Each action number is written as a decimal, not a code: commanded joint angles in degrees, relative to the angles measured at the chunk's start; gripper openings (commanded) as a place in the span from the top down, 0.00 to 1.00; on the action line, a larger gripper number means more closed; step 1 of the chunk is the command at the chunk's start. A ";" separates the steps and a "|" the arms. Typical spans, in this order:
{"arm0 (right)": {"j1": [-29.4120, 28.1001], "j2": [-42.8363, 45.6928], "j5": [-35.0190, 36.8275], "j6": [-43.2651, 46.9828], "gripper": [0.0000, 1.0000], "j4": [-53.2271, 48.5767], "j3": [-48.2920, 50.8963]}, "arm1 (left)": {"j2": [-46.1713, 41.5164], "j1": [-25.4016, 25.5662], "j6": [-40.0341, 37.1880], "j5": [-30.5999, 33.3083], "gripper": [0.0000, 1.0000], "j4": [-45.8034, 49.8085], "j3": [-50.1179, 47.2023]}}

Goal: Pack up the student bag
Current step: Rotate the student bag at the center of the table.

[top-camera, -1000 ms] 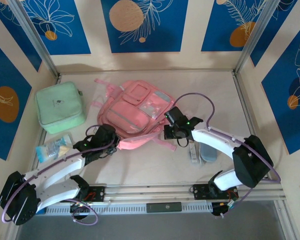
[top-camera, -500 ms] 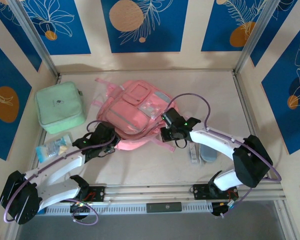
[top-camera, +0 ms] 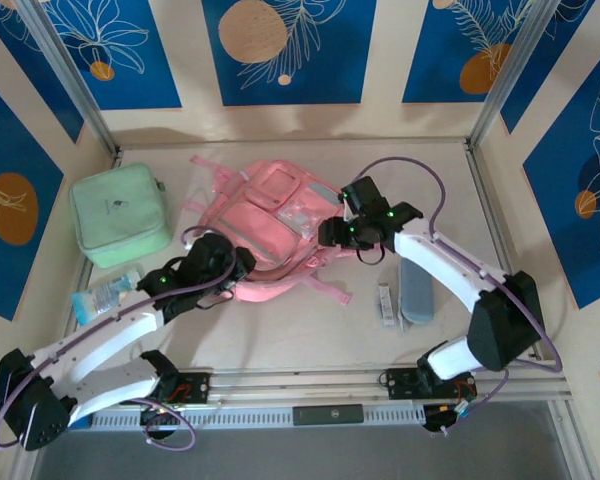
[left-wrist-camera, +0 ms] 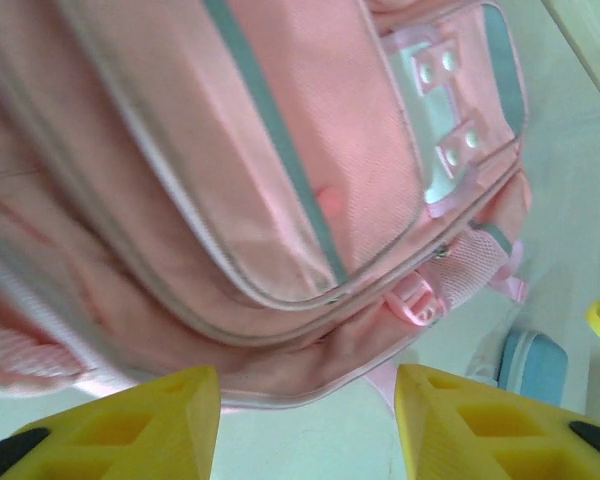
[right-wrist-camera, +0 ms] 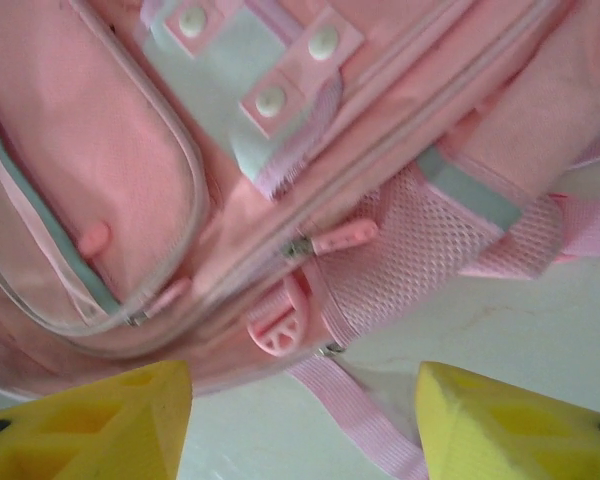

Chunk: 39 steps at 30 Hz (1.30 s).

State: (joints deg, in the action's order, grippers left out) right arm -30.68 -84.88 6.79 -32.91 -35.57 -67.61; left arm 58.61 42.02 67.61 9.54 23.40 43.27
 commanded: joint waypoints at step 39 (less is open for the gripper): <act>0.89 -34.21 0.43 -17.52 0.39 -3.15 -24.93 | 19.35 -2.18 -2.73 5.54 0.50 -6.09 -1.20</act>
State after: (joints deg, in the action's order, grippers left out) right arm -29.89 -116.57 6.02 -51.27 -41.25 -91.02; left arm 78.28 41.19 63.35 14.20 15.84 43.48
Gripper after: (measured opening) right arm 0.632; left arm 0.505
